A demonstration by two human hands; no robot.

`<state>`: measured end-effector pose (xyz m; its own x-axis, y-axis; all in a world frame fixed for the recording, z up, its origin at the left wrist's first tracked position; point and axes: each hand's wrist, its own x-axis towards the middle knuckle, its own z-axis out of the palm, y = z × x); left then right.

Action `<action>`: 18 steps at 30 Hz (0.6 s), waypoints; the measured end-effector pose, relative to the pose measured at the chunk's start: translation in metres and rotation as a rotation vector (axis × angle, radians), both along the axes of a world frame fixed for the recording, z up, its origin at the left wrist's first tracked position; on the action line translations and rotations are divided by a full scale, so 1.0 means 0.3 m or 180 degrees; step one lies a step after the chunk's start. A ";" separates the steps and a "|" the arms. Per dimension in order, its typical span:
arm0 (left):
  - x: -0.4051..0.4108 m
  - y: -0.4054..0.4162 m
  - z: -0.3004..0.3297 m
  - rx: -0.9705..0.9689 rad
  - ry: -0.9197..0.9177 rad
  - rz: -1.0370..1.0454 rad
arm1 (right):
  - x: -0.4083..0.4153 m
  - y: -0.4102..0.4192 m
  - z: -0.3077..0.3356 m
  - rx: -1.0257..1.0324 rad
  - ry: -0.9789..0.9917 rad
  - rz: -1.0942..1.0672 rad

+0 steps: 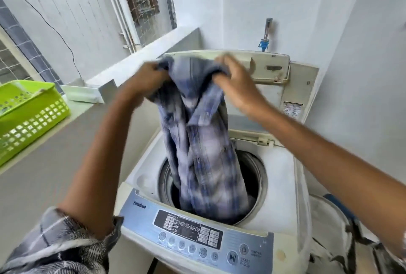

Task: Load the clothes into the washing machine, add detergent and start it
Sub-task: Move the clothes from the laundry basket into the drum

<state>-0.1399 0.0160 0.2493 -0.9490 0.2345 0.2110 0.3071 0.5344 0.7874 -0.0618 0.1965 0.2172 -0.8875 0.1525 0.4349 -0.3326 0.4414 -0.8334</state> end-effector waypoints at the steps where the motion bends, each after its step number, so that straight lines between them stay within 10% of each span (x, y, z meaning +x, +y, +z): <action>1: 0.015 0.016 -0.071 -0.0308 -0.0149 -0.0162 | 0.006 -0.005 -0.093 0.0232 -0.0162 -0.0039; 9: 0.153 0.060 -0.758 -0.2237 -0.1773 -0.1809 | 0.157 0.059 -0.726 0.2849 -0.3290 0.1064; 18: 0.211 0.121 -0.935 -0.1783 -0.1937 -0.1468 | 0.208 0.146 -0.789 0.1997 -0.3009 0.0904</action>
<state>-0.0765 0.0524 -0.0313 -0.6474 0.5311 -0.5466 0.2036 0.8117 0.5475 0.0005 0.2402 -0.0194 -0.8656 -0.1104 -0.4884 0.1505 0.8730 -0.4640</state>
